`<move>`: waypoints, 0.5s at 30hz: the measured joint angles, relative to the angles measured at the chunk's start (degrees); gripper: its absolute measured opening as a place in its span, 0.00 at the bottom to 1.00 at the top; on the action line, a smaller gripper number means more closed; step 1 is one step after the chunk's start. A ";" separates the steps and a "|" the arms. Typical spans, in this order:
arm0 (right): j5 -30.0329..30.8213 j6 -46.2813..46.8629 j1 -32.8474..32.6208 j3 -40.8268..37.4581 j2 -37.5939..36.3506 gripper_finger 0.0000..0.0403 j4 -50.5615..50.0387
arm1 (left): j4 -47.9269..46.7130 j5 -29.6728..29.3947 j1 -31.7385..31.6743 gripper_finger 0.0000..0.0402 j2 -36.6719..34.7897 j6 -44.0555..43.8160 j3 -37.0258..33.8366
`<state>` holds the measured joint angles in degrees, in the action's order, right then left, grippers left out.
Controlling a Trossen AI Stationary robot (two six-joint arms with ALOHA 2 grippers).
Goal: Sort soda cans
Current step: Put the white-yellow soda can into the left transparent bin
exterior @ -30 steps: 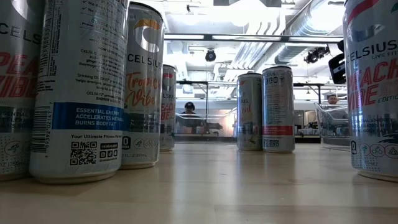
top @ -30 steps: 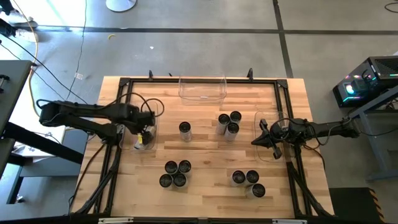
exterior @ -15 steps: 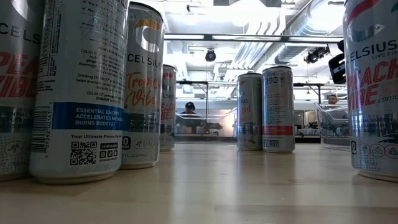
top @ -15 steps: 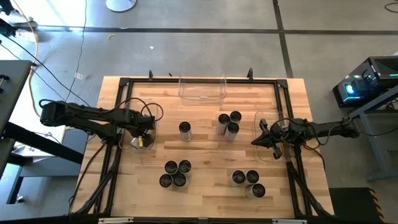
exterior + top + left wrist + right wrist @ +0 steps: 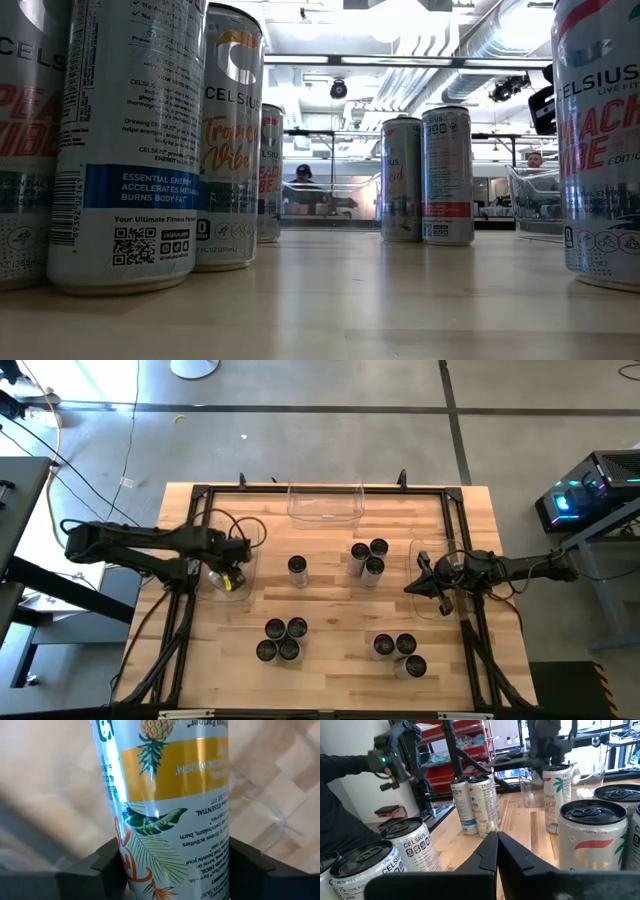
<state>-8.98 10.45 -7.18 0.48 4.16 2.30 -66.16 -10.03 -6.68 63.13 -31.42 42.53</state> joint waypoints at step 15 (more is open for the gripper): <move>0.00 0.01 0.00 0.00 0.00 0.00 -0.01 | -2.78 -6.93 5.74 0.59 -0.07 6.80 26.39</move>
<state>-8.98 10.45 -7.18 0.48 4.16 2.28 -68.94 -16.96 -0.94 63.07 -24.62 68.91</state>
